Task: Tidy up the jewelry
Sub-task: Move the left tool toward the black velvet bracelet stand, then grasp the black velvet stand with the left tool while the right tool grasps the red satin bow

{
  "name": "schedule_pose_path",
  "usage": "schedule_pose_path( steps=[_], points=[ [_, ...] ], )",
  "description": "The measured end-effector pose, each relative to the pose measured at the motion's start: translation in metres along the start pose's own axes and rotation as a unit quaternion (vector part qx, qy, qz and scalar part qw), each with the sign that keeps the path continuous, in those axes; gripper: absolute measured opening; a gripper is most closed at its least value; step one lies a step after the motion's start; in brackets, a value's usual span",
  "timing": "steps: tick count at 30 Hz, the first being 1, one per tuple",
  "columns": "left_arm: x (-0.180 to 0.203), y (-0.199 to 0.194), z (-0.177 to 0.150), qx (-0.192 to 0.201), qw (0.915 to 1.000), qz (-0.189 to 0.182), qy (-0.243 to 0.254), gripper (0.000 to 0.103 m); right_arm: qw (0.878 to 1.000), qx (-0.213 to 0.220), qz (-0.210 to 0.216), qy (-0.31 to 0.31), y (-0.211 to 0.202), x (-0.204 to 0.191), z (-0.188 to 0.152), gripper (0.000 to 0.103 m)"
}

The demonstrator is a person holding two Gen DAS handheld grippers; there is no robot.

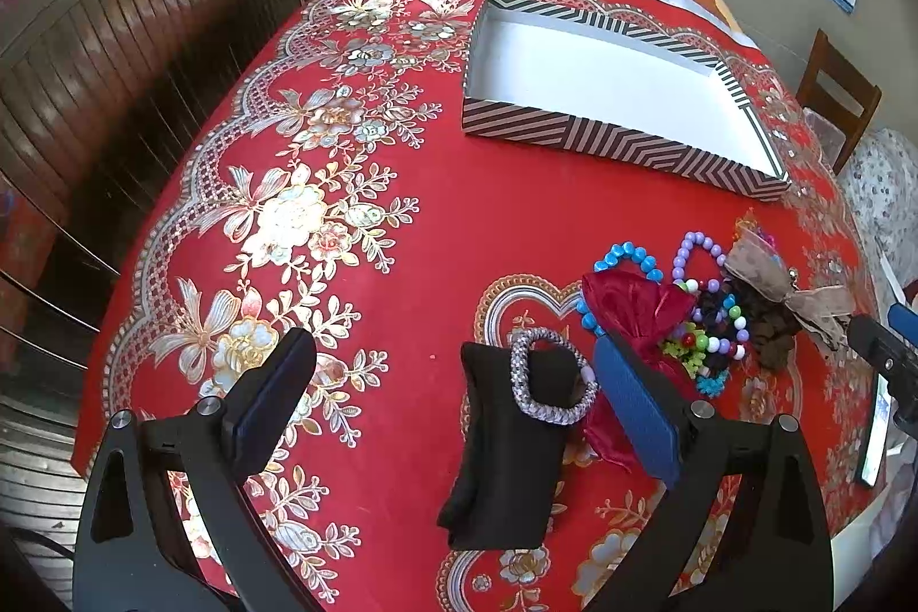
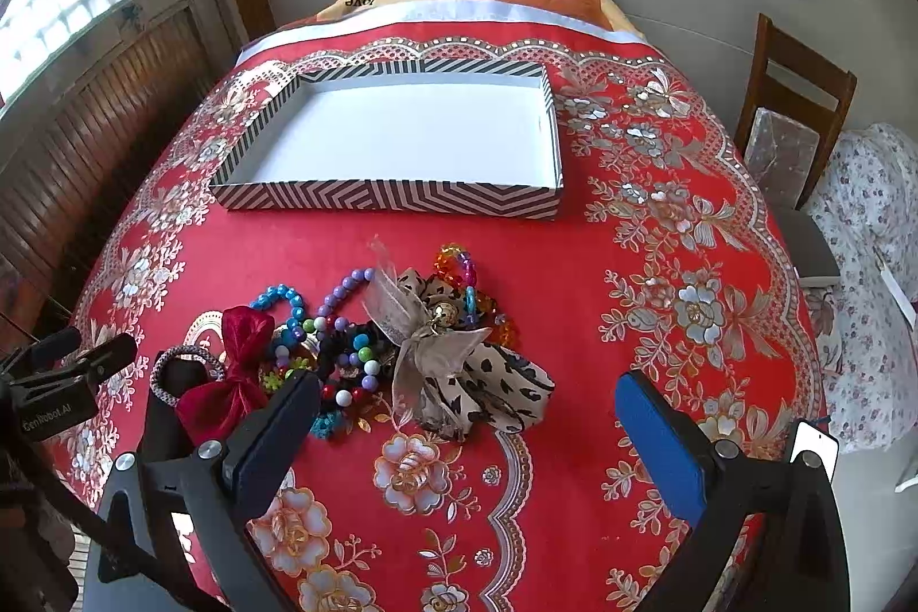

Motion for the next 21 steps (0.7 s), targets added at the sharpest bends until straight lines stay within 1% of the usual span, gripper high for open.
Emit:
schedule_pose_path(
  steps=[21],
  points=[
    [-0.0084, 0.0043, -0.0028, -0.014, 0.9998, -0.008, -0.014, 0.098, 1.000, -0.006, 0.002, -0.005, 0.0041, -0.0036, 0.0009, 0.102]
  ],
)
Point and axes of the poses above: each gripper's, at about its wrist camera, not at the fingertips, and y roughly the way its jaws point, x to its right, z to its top, the point moved 9 cm from there along y, roughly the way its jaws point, and after that the axes turned 11 degrees about -z, right-handed, at the moved point
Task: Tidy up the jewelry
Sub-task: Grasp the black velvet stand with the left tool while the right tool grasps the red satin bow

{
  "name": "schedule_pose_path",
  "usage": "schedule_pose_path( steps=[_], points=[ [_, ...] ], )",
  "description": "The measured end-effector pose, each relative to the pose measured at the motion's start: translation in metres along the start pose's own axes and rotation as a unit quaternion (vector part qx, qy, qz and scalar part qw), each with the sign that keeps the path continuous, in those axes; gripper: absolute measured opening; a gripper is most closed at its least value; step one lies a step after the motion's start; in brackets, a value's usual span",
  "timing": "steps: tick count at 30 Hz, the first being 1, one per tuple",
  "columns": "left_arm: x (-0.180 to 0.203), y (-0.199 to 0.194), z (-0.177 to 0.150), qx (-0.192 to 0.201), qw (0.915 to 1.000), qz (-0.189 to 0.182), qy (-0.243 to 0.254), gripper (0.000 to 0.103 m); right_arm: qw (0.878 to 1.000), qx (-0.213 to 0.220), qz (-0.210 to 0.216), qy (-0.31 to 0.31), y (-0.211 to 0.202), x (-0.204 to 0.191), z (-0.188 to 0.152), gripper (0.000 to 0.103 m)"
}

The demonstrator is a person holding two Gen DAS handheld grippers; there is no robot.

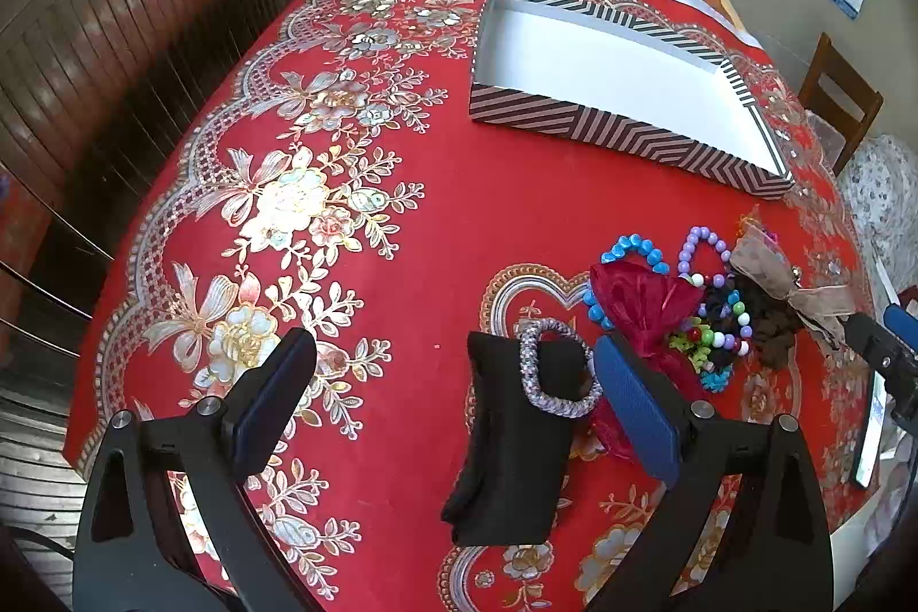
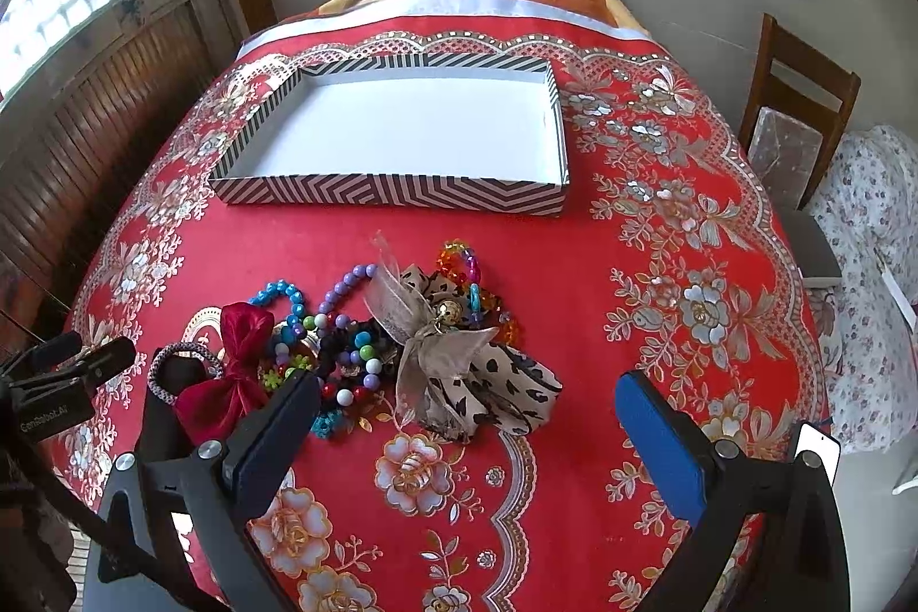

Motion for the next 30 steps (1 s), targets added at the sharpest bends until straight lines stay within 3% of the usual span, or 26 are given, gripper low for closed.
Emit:
schedule_pose_path(
  steps=[10, 20, 28, 30],
  points=[
    [-0.028, -0.008, -0.008, -0.015, 0.9990, -0.031, -0.027, 0.098, 1.000, 0.006, 0.002, 0.011, -0.006, 0.018, 0.010, 0.102],
    [-0.010, 0.000, -0.039, -0.061, 0.9950, -0.079, -0.010, 0.098, 1.000, 0.002, 0.007, -0.018, -0.003, 0.016, 0.006, 0.102],
    [0.005, 0.026, -0.050, -0.078, 0.9937, -0.077, 0.022, 0.098, 0.999, 0.005, 0.031, -0.044, -0.011, -0.003, 0.005, 0.099],
    [0.007, 0.035, -0.051, -0.085, 0.9933, -0.069, 0.035, 0.094, 0.997, 0.004, 0.050, -0.053, -0.016, -0.014, 0.004, 0.097]
  ],
)
Point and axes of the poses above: each gripper's, at about its wrist camera, not at the fingertips, and y roughly the way its jaws point, x to its right, z to its top, the point moved 9 cm from there along y, roughly the way its jaws point, and after that the axes turned 11 degrees about -z, right-handed, at the moved point
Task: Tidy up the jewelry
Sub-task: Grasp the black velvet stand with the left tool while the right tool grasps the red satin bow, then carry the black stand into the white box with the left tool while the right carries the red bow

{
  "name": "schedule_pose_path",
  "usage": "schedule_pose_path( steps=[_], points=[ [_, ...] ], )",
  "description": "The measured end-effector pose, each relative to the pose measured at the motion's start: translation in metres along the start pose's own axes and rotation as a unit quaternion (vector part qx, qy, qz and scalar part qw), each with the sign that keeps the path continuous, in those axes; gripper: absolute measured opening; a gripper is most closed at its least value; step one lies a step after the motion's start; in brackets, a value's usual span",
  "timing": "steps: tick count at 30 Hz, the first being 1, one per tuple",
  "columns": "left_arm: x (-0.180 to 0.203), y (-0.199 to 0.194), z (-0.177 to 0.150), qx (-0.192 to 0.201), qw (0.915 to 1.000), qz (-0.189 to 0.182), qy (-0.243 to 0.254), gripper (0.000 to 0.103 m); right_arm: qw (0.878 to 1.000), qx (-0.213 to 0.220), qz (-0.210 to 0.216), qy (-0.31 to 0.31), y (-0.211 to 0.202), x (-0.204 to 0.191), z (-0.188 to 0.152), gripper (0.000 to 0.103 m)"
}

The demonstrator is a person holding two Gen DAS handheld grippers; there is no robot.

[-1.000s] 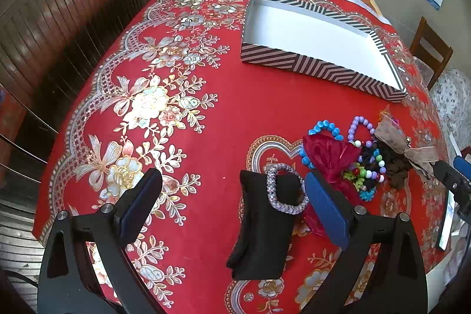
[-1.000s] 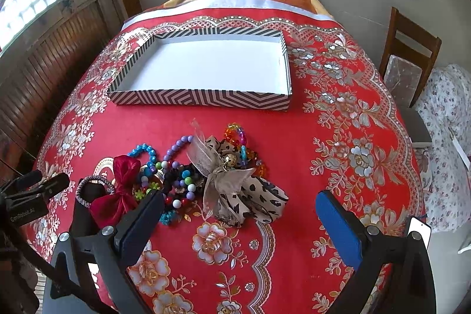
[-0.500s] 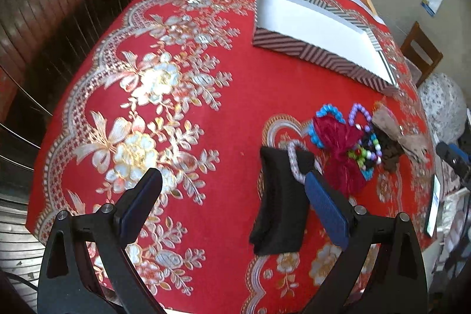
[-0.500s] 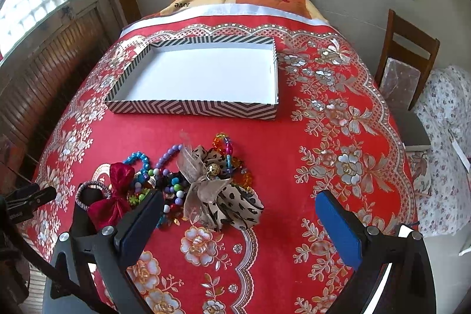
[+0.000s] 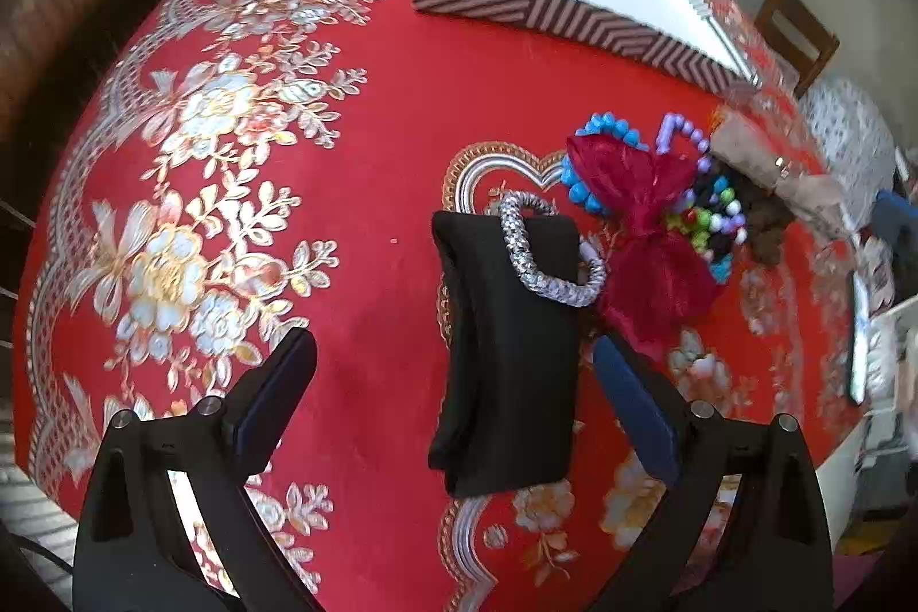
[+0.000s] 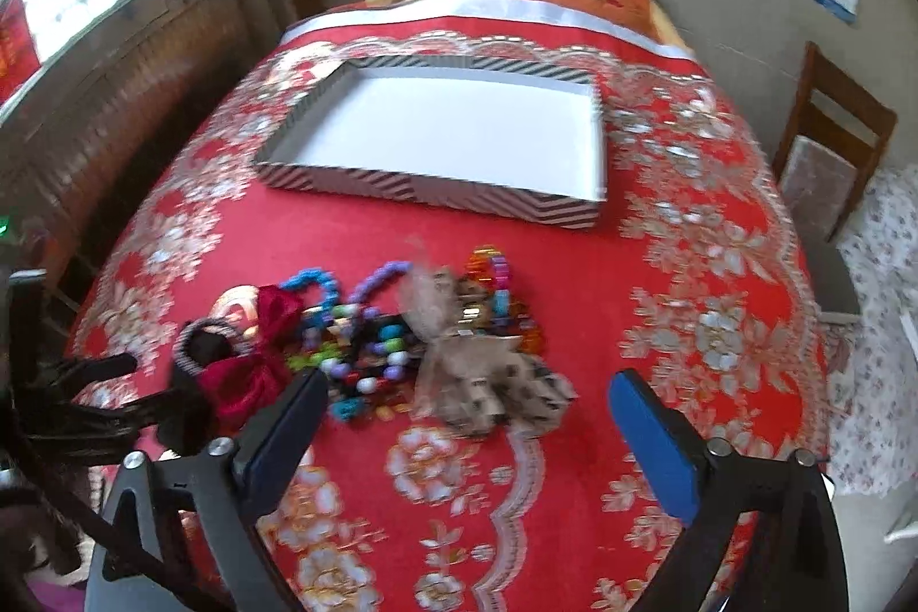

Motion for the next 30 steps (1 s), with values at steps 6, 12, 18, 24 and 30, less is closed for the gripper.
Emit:
schedule_pose_path(
  steps=[6, 12, 18, 24, 30],
  points=[
    [0.005, 0.010, 0.011, 0.000, 0.9993, -0.018, 0.032, 0.037, 0.997, -0.017, 0.073, -0.031, 0.005, -0.052, -0.001, 0.082],
    [-0.018, -0.009, 0.016, -0.002, 0.9990, -0.041, 0.018, 0.014, 0.988, -0.050, 0.139, -0.055, 0.028, -0.109, -0.005, 0.058],
    [-0.031, -0.031, 0.022, 0.014, 0.9981, -0.056, 0.023, 0.012, 0.985, -0.085, 0.138, -0.065, 0.062, -0.143, -0.013, 0.042],
    [-0.032, -0.046, 0.043, 0.022, 0.9961, -0.075, 0.042, 0.012, 0.985, -0.104, 0.133, -0.045, 0.079, -0.145, -0.018, 0.013],
    [-0.024, -0.044, 0.077, 0.038, 0.9953, -0.074, 0.050, 0.012, 0.986, -0.078, 0.144, -0.021, 0.053, -0.130, 0.000, 0.010]
  ],
)
Point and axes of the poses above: each gripper's, at about its wrist camera, not at the fingertips, and y roughly the way its jaws point, x to its right, z to its top, the point moved 9 cm from there along y, roughly the way its jaws point, and after that the axes turned 11 degrees about -z, right-handed, at the moved point
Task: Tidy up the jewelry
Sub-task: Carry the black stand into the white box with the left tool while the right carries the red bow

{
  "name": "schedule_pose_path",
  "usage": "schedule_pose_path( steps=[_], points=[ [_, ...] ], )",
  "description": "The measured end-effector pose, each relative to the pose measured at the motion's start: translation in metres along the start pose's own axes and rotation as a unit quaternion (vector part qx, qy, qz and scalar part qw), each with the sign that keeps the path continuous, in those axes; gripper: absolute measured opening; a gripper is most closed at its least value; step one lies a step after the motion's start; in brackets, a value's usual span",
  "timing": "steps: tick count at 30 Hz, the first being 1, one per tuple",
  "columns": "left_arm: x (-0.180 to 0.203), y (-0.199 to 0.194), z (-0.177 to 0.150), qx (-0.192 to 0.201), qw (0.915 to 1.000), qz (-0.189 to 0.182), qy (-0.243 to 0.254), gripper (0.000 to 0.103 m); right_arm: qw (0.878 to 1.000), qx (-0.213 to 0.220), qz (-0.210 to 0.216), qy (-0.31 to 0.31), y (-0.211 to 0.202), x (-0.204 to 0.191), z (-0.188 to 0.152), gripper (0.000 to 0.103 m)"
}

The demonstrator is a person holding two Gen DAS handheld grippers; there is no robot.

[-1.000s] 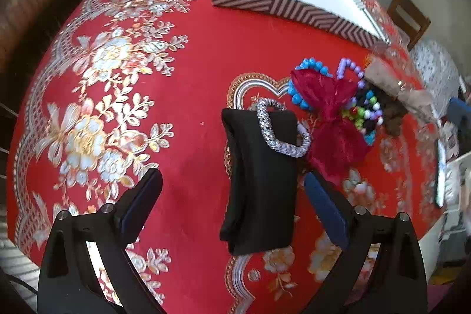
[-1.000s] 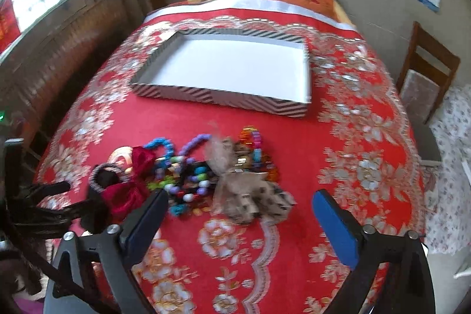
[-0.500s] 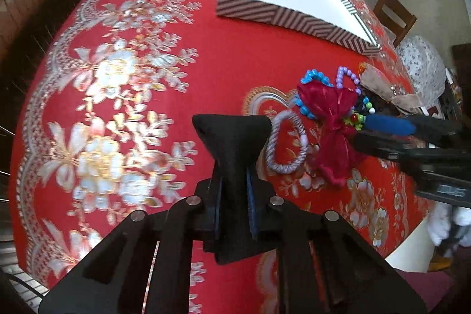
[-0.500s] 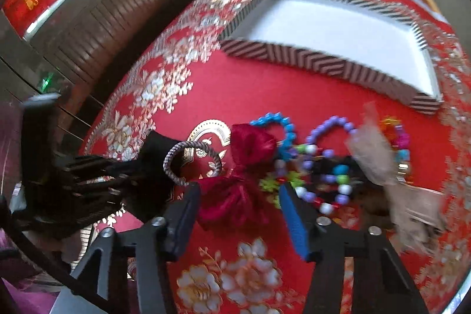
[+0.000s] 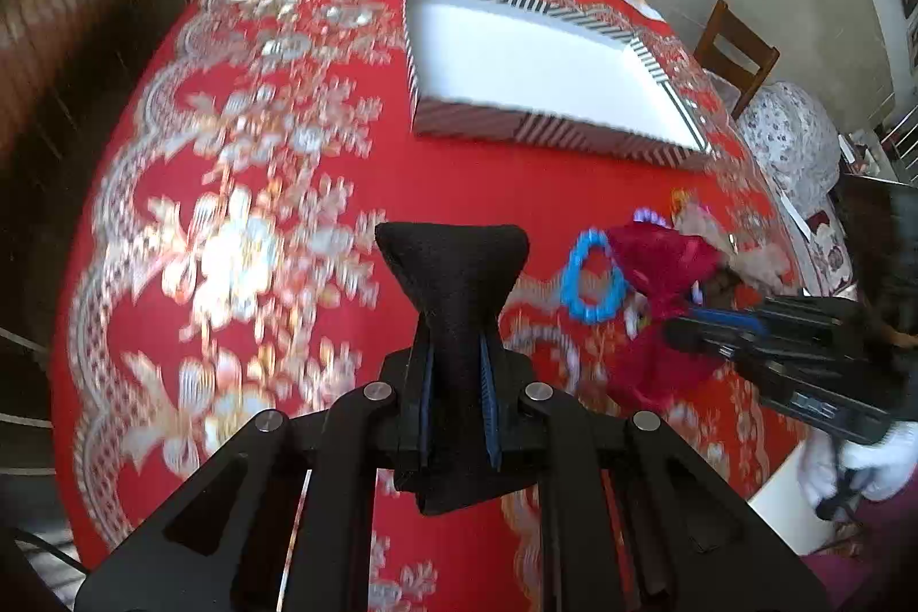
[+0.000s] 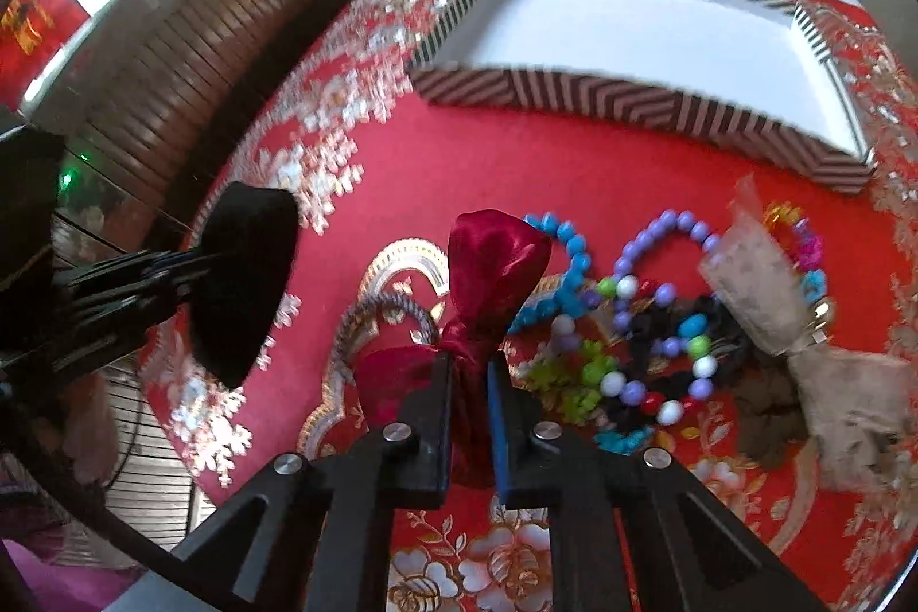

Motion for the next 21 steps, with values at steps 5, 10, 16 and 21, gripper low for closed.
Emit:
schedule_pose_path(
  steps=[5, 10, 16, 21],
  points=[
    [0.009, 0.016, 0.040, 0.005, 0.9999, 0.007, -0.008, 0.012, 0.999, 0.040, -0.003, -0.016, -0.036, 0.017, 0.029, 0.010],
    [0.019, 0.034, 0.090, 0.019, 0.9996, 0.020, 0.004, 0.012, 0.998, 0.065, -0.023, 0.007, -0.052, 0.067, 0.074, 0.010],
    [0.023, 0.066, 0.139, 0.011, 0.9990, 0.038, 0.018, 0.013, 0.996, 0.059, -0.072, 0.013, -0.048, 0.133, 0.122, 0.010],
    [0.007, 0.096, 0.162, -0.006, 0.9983, 0.059, 0.003, 0.013, 0.995, 0.042, -0.086, 0.031, -0.021, 0.174, 0.143, 0.010]
  ],
)
Point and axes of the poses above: each gripper's, at about its wrist camera, not at the fingertips, and y roughly the way its jaws point, x to its right, z to its top, the point moved 9 cm from there along y, roughly the way its jaws point, and after that the axes turned 11 degrees about -z, right-handed, at the moved point
